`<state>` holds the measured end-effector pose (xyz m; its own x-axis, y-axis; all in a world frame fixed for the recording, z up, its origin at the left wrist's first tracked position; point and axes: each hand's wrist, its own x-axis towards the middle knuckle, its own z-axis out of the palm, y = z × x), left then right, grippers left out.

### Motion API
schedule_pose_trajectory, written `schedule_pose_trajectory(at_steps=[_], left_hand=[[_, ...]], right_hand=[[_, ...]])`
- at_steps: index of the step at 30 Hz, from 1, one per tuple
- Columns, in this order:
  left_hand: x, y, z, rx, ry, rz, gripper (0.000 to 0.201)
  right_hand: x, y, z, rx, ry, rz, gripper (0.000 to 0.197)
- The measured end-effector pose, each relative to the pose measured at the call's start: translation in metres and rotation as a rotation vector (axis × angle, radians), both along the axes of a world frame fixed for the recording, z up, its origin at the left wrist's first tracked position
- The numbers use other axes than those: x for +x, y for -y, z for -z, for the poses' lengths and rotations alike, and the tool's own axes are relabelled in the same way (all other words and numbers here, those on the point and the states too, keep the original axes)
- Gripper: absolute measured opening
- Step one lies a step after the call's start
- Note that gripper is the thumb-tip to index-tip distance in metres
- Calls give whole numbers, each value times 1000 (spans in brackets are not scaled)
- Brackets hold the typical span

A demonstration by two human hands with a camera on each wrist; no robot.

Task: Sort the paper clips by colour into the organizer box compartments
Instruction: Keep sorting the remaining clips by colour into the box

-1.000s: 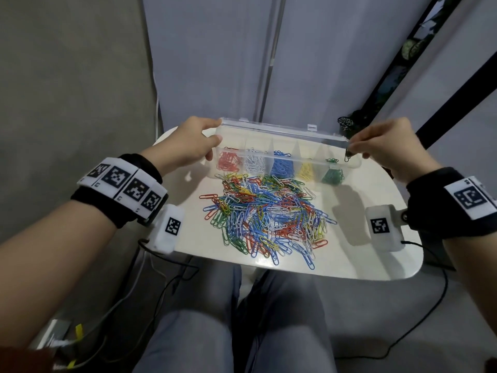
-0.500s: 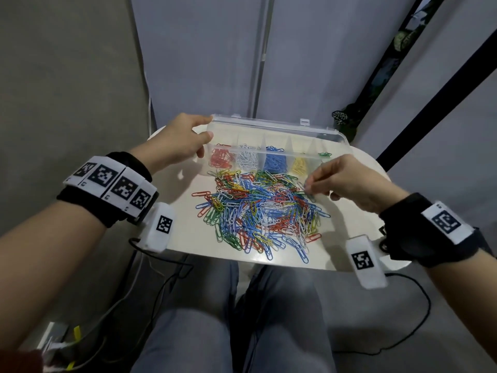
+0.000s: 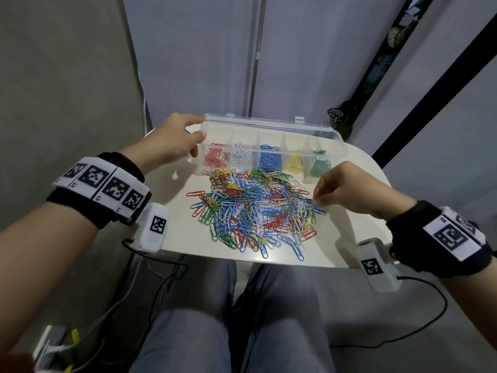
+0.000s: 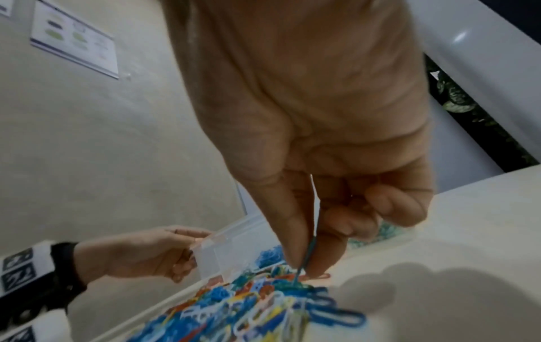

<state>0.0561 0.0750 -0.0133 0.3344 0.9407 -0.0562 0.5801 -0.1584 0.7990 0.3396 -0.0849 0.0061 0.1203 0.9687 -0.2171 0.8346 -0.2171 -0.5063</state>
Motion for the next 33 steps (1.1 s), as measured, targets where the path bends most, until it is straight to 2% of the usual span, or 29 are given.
schedule_pose_trajectory(at_steps=[3, 6, 13, 20, 27, 33], left_hand=[[0, 0, 0, 1, 6, -6, 48], [0, 0, 0, 1, 8, -5, 48], [0, 0, 0, 2, 3, -5, 48], [0, -2, 3, -7, 16, -6, 48], [-1, -2, 3, -1, 11, 1, 48], [-2, -3, 2, -2, 10, 2, 48]], right_hand=[[0, 9, 6, -50, 59, -36, 22], [-4, 13, 10, -19, 104, -47, 25], [-6, 6, 16, 67, 313, -2, 12], [-13, 7, 15, 87, 214, -57, 12], [-15, 1, 9, 6, 275, -138, 11], [-18, -2, 10, 47, 391, -213, 12]])
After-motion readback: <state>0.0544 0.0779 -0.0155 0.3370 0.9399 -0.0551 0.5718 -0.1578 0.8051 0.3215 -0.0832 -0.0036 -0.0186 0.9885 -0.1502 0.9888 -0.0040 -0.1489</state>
